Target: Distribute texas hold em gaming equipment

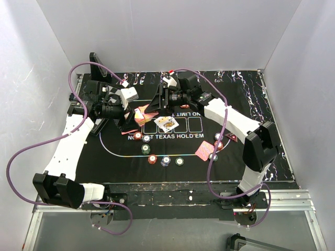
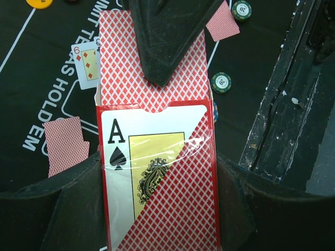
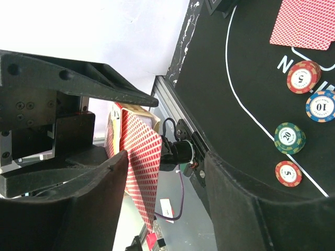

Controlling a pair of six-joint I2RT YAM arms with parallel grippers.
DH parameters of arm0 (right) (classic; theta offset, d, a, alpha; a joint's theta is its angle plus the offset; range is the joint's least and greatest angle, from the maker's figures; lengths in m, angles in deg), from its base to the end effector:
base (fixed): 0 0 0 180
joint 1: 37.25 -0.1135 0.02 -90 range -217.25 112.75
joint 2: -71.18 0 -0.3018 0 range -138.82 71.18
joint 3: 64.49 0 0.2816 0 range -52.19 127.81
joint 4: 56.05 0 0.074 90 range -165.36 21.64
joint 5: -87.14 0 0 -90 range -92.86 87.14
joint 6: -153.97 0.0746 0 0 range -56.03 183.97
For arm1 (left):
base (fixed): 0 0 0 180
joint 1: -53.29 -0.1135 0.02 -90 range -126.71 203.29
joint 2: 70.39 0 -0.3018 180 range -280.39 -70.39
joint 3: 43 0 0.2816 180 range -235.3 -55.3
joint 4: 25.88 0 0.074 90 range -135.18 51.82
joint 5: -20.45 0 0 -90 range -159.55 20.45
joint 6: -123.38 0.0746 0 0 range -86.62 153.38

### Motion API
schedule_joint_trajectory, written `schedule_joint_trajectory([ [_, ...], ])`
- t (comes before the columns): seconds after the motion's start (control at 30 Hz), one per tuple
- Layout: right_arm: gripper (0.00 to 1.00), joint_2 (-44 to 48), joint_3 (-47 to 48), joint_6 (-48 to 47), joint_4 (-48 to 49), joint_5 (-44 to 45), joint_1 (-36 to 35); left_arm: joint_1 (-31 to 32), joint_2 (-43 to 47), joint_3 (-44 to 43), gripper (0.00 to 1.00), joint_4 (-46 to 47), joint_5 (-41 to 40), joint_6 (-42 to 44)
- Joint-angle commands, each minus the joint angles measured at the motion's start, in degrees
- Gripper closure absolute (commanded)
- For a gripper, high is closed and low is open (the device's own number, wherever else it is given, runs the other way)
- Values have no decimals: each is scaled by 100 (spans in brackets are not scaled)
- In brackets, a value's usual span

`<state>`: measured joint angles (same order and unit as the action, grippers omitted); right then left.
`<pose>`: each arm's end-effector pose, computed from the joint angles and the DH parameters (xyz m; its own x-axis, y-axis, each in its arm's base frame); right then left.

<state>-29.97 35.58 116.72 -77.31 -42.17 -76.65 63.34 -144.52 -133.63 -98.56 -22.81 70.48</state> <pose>0.3423 0.3423 0.3542 -0.9291 0.0338 -0.3682 -0.3375 0.3288 0.8820 0.2634 -0.1019 0.3798 -0.3396 0.4800 -0.8089 0.9072 0.3943 -0.1468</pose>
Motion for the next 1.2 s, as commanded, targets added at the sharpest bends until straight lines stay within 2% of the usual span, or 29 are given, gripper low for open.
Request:
schedule_joint_trajectory([
  [0.0,36,-20,215,104,218,-121,-7,50,215,-69,100,220,230,25],
  [0.33,60,384,-321,201,482,-51,318,59,267,-34,100,220,230,16],
  [0.63,67,710,-436,-54,228,108,494,68,276,-43,100,220,239,16],
  [0.87,81,1000,-383,-326,-115,292,705,59,311,1,100,220,204,51],
  [1.17,89,1272,91,-1056,-950,696,907,59,311,10,100,220,221,34],
])
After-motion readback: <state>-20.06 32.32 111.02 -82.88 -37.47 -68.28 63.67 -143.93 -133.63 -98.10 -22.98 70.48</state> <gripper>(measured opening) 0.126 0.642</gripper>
